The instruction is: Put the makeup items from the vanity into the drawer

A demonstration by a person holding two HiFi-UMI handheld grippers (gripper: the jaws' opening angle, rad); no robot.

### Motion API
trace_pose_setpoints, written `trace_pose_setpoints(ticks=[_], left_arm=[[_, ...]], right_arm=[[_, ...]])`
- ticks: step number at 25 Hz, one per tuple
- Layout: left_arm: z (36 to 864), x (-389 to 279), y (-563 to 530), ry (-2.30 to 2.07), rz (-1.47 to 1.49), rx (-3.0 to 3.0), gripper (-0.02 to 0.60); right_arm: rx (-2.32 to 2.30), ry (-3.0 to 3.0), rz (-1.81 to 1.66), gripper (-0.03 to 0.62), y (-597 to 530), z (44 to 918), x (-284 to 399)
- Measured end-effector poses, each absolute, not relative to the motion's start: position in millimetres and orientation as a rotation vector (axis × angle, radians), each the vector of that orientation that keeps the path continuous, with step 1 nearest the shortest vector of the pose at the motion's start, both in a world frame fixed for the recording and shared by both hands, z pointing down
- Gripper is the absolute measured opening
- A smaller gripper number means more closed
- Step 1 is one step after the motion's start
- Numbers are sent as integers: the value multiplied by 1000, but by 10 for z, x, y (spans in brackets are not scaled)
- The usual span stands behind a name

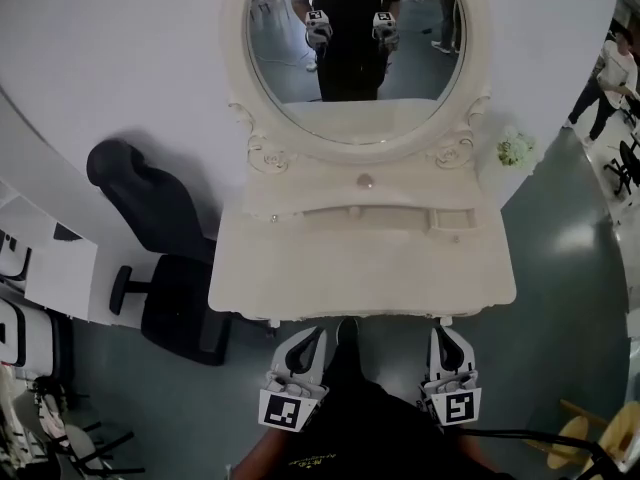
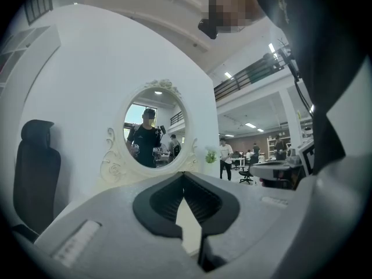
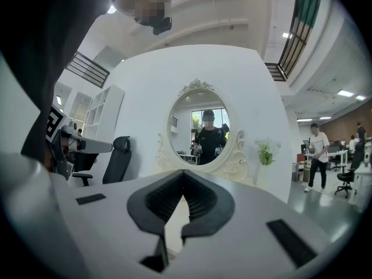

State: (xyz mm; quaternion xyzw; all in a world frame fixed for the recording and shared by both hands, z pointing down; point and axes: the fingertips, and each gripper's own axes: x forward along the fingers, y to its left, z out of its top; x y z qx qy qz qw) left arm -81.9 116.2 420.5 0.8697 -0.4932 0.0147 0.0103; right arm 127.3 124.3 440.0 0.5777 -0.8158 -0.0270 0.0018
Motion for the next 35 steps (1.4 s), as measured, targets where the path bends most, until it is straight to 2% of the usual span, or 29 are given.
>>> trace_pose_setpoints(ticks=[8, 14, 21, 26, 27, 28, 31, 35], left_arm=[[4057, -1218, -83, -1536, 45, 2704, 21], [4116, -1384, -580, -1584, 75, 2660, 21], [4094, -1430, -733, -1631, 26, 2614, 21], [4020, -1423, -811, -1650, 9, 2628, 21], [4012, -1417, -817, -1648, 7, 2631, 21], [4006, -1407, -823, -1645, 8, 2634, 21], [3995, -1358, -835, -1633, 5, 2643, 21], [4009, -1325, -824, -1626, -2, 2638, 21]], right_arm=[[1836, -2571, -140, 2, -94, 3977, 974], [1832, -2622, -177, 2, -738, 3717, 858], [1809, -2698, -322, 2, -1032, 3304, 766], [1822, -2724, -304, 5, -998, 3287, 789], [1821, -2726, -300, 28, -996, 3289, 789], [1817, -2732, -297, 94, -995, 3287, 788], [1787, -2761, -265, 136, -1008, 3308, 774], [1749, -2769, -202, 332, -1044, 3387, 766]])
